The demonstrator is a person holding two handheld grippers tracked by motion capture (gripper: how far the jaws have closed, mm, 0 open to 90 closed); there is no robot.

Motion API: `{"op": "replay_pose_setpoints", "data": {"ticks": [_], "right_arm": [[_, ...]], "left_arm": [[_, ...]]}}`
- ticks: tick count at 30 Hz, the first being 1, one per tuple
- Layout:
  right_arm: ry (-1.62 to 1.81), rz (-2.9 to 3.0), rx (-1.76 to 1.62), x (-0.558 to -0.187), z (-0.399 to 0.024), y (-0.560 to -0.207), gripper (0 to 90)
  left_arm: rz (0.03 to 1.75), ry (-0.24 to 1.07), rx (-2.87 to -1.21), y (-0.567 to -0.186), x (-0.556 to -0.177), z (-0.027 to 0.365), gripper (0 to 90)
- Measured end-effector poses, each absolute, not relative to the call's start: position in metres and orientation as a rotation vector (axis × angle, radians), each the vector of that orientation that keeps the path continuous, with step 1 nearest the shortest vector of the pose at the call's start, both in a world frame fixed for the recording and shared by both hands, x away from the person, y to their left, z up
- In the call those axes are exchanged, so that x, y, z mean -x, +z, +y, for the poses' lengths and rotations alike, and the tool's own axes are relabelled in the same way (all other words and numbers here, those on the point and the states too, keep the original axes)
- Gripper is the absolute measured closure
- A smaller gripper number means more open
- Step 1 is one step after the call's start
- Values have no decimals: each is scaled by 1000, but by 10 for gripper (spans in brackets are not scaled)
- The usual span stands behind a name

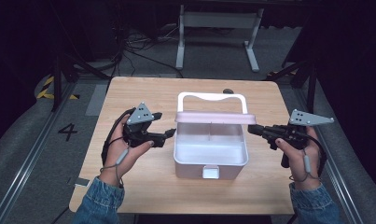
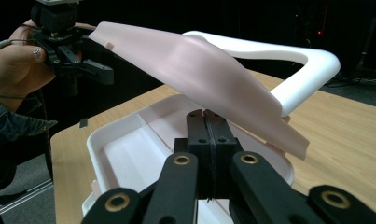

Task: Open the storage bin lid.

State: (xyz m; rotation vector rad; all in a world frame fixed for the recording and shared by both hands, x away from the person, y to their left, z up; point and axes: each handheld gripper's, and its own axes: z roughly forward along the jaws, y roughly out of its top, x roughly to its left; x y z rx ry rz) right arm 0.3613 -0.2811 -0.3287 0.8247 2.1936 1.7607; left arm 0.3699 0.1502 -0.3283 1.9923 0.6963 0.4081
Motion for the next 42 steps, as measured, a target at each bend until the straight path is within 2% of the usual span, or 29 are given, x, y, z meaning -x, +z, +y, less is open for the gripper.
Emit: {"op": "replay_pose_setpoints", "data": {"ticks": [15, 25, 28, 32, 37, 42], "right_arm": [[1756, 2116, -800, -374, -277, -321, 900], [1791, 2091, -814, -384, -275, -320, 900], [1807, 2088, -815, -385, -276, -320, 900], [1833, 2082, -829, -386, -278, -321, 900], [1869, 2076, -843, -387, -281, -320, 900], [1878, 2071, -845, -388, -282, -320, 900]], "left_arm": [[711, 405, -1957, -330, -379, 138, 259], [731, 416, -1890, -326, -401, 126, 268], [713, 462, -1865, -321, -407, 120, 301], [711, 423, -1855, -319, -411, 114, 322], [705, 452, -1839, -315, -415, 107, 362], [656, 481, -1835, -311, -416, 103, 454]]}}
